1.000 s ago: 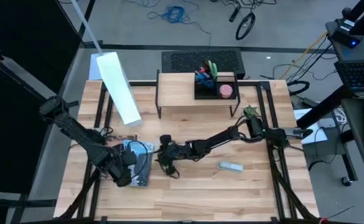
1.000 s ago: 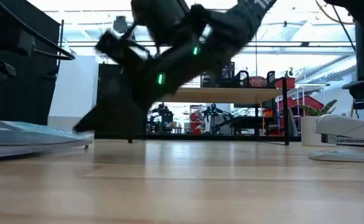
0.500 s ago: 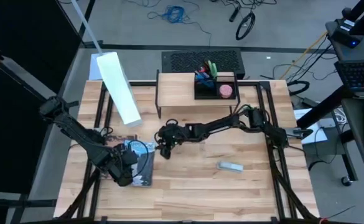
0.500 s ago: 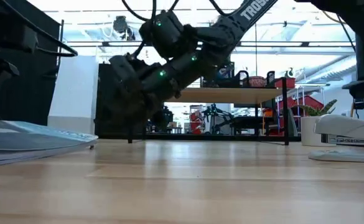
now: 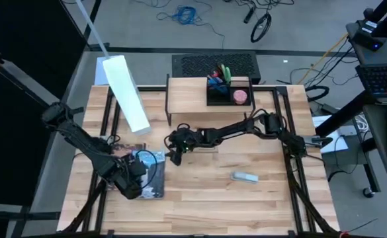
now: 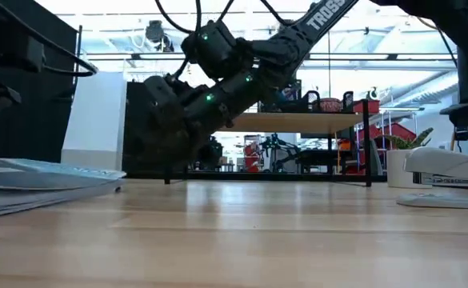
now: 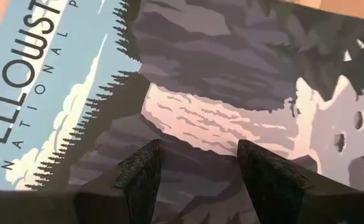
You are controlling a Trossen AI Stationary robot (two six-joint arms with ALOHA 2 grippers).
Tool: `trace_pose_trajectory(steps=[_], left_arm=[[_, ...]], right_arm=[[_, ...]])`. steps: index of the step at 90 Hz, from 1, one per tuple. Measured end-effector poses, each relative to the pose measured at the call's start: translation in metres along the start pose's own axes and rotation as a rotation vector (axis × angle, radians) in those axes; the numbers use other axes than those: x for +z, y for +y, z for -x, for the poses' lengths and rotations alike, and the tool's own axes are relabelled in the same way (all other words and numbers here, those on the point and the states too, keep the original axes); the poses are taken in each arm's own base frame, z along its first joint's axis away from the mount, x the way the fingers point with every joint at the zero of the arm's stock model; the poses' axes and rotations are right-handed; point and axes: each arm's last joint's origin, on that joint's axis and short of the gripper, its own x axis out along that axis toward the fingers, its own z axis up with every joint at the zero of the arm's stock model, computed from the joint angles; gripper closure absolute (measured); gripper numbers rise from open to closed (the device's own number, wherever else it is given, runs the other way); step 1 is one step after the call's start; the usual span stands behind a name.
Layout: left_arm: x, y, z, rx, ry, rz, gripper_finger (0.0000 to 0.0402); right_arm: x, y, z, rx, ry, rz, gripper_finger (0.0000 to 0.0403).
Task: Stock shelves
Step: Put the blue book into the white bookshelf
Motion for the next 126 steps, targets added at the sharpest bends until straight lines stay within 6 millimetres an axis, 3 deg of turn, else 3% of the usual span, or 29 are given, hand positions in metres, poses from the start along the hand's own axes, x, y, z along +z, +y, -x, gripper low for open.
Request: trace_pose_trajectory(steps=[24, 51, 82, 126], left_arm=[[-0.009, 0.003, -0.005, 0.014, -0.002, -0.017, 0.0203], [-0.024, 0.001, -0.005, 0.038, -0.033, -0.008, 0.0203], [-0.025, 0.001, -0.005, 0.042, -0.042, -0.011, 0.0203], [-0.024, 0.001, -0.006, 0.044, -0.069, -0.009, 0.0203]], right_arm=[[-0.010, -0.005, -0.009, -0.005, 0.022, -0.122, 0.0177], [-0.015, -0.003, -0.018, 0.028, -0.019, -0.147, 0.0177], [-0.019, 0.003, -0.026, 0.142, -0.056, -0.203, 0.0177], [-0.034, 0.021, -0.031, 0.112, -0.031, -0.221, 0.0177]])
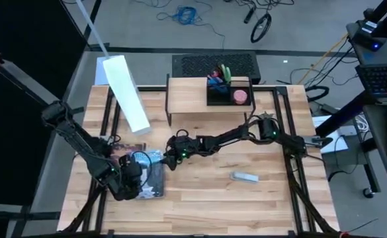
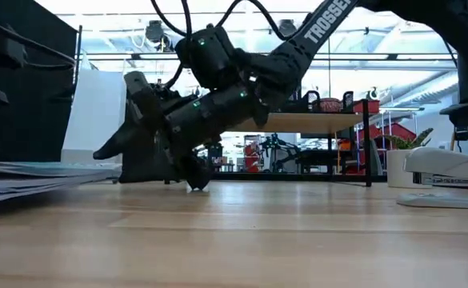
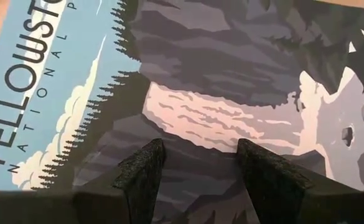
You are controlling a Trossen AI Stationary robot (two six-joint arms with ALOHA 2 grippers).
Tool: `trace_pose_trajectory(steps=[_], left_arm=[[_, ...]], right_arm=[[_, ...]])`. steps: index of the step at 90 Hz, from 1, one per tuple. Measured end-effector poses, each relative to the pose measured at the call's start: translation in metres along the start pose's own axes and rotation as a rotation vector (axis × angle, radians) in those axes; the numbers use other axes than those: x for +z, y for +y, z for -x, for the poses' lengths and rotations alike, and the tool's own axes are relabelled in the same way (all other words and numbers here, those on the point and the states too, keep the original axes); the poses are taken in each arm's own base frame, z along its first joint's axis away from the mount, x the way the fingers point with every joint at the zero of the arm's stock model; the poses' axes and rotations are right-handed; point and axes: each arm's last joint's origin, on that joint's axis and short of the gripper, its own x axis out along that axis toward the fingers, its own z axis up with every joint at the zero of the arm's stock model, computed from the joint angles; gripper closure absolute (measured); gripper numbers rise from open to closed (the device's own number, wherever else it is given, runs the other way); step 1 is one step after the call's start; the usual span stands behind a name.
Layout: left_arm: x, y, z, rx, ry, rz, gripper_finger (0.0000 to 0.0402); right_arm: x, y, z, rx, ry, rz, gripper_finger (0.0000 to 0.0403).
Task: Stock shelves
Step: Put the blue book into the white bookshelf
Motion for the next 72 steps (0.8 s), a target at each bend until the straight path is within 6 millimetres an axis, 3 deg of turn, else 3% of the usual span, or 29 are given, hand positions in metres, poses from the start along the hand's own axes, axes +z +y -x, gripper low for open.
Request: trace_pose_trajectory(steps=[33, 57, 72], left_arm=[[0.001, -0.001, 0.000, 0.002, -0.033, 0.000, 0.0203], [0.002, -0.002, 0.000, -0.003, -0.054, 0.004, 0.0203], [0.003, -0.002, 0.000, 0.003, -0.074, 0.006, 0.0203]], right_arm=[[-0.008, 0.021, -0.003, 0.128, -0.050, 0.008, 0.0177], [0.001, 0.035, -0.004, 0.174, -0.108, 0.082, 0.0177], [0.002, 0.035, -0.004, 0.166, -0.121, 0.130, 0.0212]])
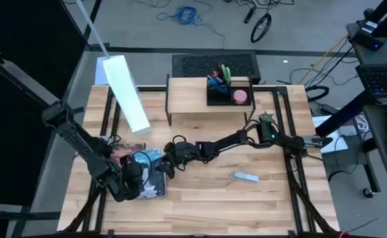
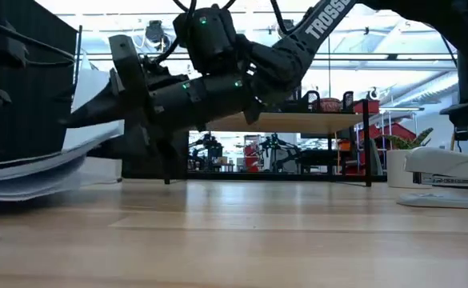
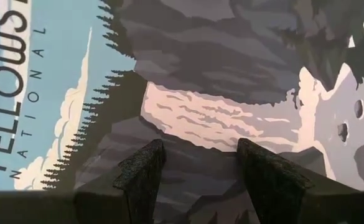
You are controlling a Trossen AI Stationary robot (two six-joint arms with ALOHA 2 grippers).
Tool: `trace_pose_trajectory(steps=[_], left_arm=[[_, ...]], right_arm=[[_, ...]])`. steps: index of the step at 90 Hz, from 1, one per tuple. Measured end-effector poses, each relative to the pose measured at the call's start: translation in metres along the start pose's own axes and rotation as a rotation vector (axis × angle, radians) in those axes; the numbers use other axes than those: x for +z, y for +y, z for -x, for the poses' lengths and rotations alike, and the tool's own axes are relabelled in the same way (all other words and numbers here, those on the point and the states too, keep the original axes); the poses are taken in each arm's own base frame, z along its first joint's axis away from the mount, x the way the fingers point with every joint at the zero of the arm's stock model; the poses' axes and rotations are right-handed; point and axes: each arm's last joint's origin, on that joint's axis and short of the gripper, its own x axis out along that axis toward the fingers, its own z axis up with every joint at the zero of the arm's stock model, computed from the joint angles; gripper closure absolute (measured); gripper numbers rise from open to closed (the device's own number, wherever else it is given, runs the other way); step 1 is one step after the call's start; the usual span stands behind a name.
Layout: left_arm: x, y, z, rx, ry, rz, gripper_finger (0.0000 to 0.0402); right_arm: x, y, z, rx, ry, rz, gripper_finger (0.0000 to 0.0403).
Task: Stock shelves
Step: Put the blue book into the white bookshelf
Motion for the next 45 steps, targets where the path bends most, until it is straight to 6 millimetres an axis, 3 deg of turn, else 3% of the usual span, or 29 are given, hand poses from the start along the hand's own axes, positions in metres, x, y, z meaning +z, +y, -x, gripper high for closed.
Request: trace_pose_trajectory(steps=[27, 45], left_arm=[[0.0006, -0.0003, 0.0002, 0.002, -0.011, 0.003, 0.0203], [0.0063, -0.0060, 0.0063, -0.018, -0.016, 0.017, 0.0203]], right_arm=[[-0.0018, -0.0029, 0.0005, -0.035, 0.026, 0.075, 0.0382], [0.0006, -0.0061, 0.0015, -0.038, 0.045, 0.111, 0.0393]])
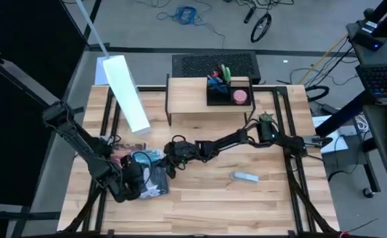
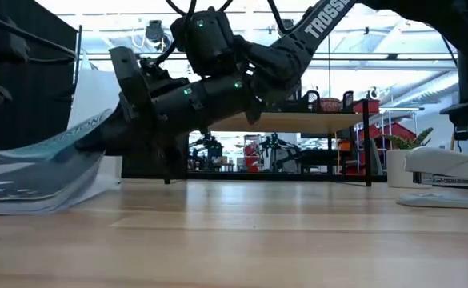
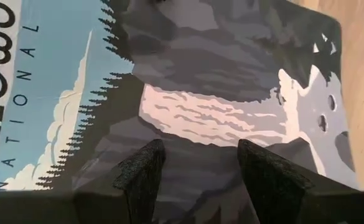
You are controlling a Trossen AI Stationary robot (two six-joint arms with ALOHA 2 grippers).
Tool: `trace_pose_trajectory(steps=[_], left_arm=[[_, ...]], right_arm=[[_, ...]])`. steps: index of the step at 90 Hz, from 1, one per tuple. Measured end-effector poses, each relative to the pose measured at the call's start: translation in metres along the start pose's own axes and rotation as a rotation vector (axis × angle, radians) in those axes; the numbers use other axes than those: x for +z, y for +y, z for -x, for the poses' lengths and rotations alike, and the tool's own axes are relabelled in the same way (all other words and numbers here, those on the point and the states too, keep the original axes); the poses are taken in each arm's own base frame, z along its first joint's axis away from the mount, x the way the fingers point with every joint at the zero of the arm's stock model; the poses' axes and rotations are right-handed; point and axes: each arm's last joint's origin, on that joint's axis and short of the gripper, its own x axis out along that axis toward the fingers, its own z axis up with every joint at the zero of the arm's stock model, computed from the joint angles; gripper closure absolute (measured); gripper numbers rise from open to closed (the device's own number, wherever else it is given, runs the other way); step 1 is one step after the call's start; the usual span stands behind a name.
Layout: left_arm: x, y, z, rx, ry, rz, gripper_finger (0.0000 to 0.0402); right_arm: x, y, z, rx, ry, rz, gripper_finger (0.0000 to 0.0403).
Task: Stock shelves
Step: Put the blue book into the white bookshelf
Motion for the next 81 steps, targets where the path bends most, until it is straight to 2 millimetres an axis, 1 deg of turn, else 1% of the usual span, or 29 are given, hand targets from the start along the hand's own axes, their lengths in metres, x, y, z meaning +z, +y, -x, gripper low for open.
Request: trace_pose_trajectory(steps=[10, 25, 36, 44, 54, 68, 81], left_arm=[[0.007, -0.007, 0.008, -0.025, -0.006, 0.014, 0.0203], [0.020, -0.011, 0.030, -0.019, -0.006, 0.070, 0.0203], [0.029, -0.008, 0.050, 0.036, -0.017, 0.127, 0.0203], [0.033, -0.001, 0.063, 0.083, -0.042, 0.182, 0.0203], [0.033, 0.008, 0.076, 0.126, -0.081, 0.275, 0.0203], [0.025, 0.021, 0.089, 0.172, -0.146, 0.418, 0.0203], [0.017, 0.029, 0.095, 0.226, -0.151, 0.517, 0.0203]], right_arm=[[0.001, 0.001, 0.000, 0.010, -0.003, 0.027, 0.0398], [0.007, 0.002, 0.003, 0.012, -0.006, 0.060, 0.0399], [0.015, 0.001, 0.007, -0.003, -0.010, 0.103, 0.0401], [0.023, -0.001, 0.011, -0.015, -0.025, 0.135, 0.0401], [0.030, -0.006, 0.015, -0.029, -0.040, 0.160, 0.0401], [0.047, -0.012, 0.023, -0.042, -0.081, 0.194, 0.0402], [0.062, -0.019, 0.030, -0.061, -0.136, 0.222, 0.0403]])
